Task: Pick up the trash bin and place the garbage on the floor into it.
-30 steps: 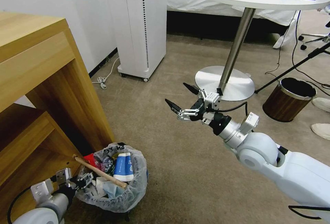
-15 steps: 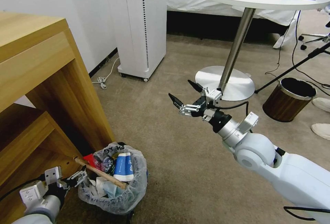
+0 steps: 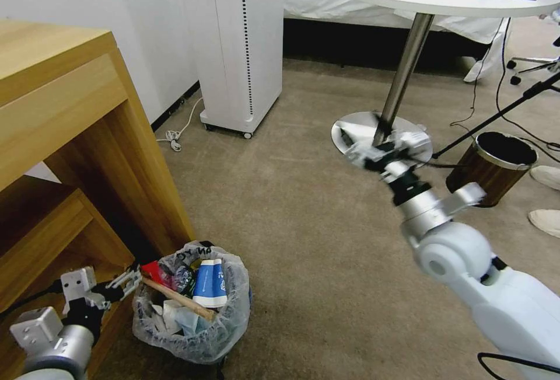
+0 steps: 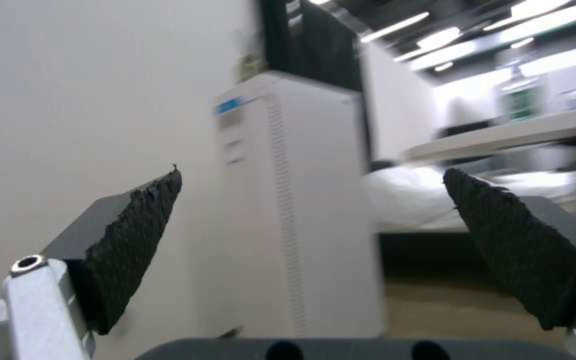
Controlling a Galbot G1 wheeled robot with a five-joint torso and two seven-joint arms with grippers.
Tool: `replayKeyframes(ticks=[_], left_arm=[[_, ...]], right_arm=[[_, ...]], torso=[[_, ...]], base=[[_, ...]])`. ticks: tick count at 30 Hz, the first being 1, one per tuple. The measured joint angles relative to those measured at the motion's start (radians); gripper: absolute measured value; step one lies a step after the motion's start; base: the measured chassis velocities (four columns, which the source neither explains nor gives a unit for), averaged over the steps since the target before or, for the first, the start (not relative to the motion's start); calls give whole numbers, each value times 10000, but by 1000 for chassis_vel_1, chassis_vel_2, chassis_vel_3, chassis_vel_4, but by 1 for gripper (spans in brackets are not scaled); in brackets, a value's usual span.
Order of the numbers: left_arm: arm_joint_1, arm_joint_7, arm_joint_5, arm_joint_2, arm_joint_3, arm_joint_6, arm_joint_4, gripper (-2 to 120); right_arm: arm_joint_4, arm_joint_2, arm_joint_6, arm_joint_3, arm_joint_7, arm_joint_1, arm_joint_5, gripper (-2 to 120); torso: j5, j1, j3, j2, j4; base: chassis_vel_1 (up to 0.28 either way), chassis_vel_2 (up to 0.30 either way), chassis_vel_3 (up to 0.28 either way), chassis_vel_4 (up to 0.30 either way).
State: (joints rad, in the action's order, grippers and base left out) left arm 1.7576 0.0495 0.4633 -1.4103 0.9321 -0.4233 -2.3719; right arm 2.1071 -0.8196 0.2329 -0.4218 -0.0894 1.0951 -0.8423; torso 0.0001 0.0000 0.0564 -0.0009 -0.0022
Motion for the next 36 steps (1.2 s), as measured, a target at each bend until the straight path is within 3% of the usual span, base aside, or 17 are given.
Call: replayKeyframes(ticks=[2,7,9,18,21,36], left_arm=[[-124,-82,-207,-10,-164,426,-71,100],[-249,-78,-228,44,-280,514,-61,100],[-287,-67,-337,117,-362,723,98,100],[-480,-138,-517,226,-462,1245,446,100],[-548,-348,-531,500,-431,1406,789,100],[-521,-609,-538,900,-472,1406,1205,100]], right_arm=[[133,-609,-95,-1343,-243,1080,517,100],[192,-1136,-267,-2116,-614,2061,978,100],[-22,-1613,-392,-2471,-1138,2754,2017,100],[-205,-2636,-352,-2312,-1563,3162,2679,100],[-377,-3285,-446,-2074,-1605,3108,2840,100],[-867,-4155,-481,-1417,-1528,3064,3390,100]], torso=[[-1,0,-1,0,0],[1,0,-1,0,-1],[0,0,0,0,0],[-4,0,0,0,1],[-5,0,0,0,2],[-2,0,0,0,1]], base=[[0,0,0,0],[0,0,0,0],[0,0,0,0],[0,0,0,0],[0,0,0,0],[0,0,0,0]])
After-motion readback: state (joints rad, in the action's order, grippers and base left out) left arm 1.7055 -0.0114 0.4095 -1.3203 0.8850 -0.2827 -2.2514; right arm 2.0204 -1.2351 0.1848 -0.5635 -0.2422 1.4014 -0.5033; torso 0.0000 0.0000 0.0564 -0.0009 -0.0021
